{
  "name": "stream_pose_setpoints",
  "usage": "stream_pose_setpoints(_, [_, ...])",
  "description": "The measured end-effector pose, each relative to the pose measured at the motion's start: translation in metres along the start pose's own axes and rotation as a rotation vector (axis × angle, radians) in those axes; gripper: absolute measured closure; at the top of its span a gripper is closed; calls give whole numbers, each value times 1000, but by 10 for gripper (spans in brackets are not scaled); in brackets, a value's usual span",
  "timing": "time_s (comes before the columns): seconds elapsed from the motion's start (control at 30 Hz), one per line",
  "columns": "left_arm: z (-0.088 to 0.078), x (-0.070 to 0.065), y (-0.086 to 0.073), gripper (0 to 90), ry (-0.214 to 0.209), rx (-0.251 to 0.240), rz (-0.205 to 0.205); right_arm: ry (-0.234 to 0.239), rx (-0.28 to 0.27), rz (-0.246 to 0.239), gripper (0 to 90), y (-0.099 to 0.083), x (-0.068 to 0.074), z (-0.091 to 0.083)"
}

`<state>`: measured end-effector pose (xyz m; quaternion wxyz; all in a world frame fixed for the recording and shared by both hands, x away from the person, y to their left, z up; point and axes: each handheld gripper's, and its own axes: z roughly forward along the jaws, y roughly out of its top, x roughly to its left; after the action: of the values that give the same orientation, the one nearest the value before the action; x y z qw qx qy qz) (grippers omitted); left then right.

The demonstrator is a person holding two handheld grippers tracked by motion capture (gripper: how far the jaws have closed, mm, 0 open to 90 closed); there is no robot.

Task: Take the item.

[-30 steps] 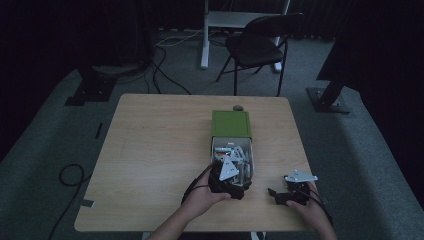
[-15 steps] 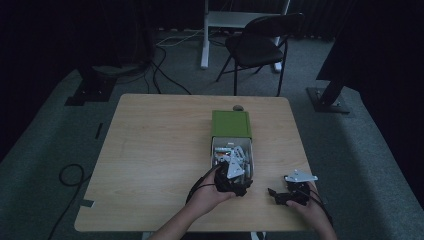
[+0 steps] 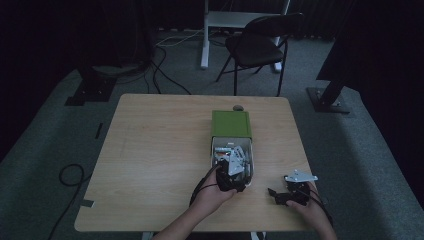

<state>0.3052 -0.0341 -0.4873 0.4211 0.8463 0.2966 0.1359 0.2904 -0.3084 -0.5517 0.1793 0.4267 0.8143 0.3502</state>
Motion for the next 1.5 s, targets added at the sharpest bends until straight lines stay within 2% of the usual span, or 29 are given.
stream_pose_setpoints(0.03, [0,0,1,583,10,0,-25,0,0,0,118,0,0,0])
stream_pose_setpoints(0.13, [3,-1,1,630,37,-6,-23,0,0,2,118,0,0,0])
stream_pose_setpoints(0.23, [7,-2,1,640,33,-12,-82,-1,0,0,118,0,0,0])
stream_pose_setpoints(0.4, [12,-7,3,655,66,7,-68,-1,0,0,118,0,0,0])
stream_pose_setpoints(0.47, [14,-6,4,671,68,18,-78,0,0,0,118,0,0,0])
stream_pose_setpoints(0.53, [15,-6,5,716,81,38,-60,0,-1,1,118,0,0,0])
stream_pose_setpoints(0.67, [18,-5,2,857,95,34,-67,-1,-1,-1,118,0,0,0])
stream_pose_setpoints(0.73, [17,-5,2,860,102,32,-61,-1,-1,-1,118,0,0,0])
stream_pose_setpoints(0.8, [15,-5,2,863,100,30,-66,-1,0,-2,118,0,0,0])
stream_pose_setpoints(0.9, [10,-3,3,864,80,25,-99,-1,-1,-1,118,0,0,0])
stream_pose_setpoints(1.0, [4,-3,5,865,60,17,-104,-1,0,0,118,0,0,0])
stream_pose_setpoints(1.03, [1,-3,6,865,63,17,-91,-1,0,0,118,0,0,0])
stream_pose_setpoints(1.1, [-3,-3,7,866,47,-2,-103,-1,0,1,118,0,0,0])
stream_pose_setpoints(1.2, [-9,-4,8,866,40,-3,-102,-1,-1,0,118,0,0,0])
stream_pose_setpoints(1.23, [-13,-5,10,866,38,-18,-96,-1,-1,0,118,0,0,0])
stream_pose_setpoints(1.37, [-24,-8,14,867,55,-18,-55,0,0,1,118,0,0,0])
stream_pose_setpoints(1.5, [-34,-6,17,869,58,-47,-60,0,0,1,118,0,0,0])
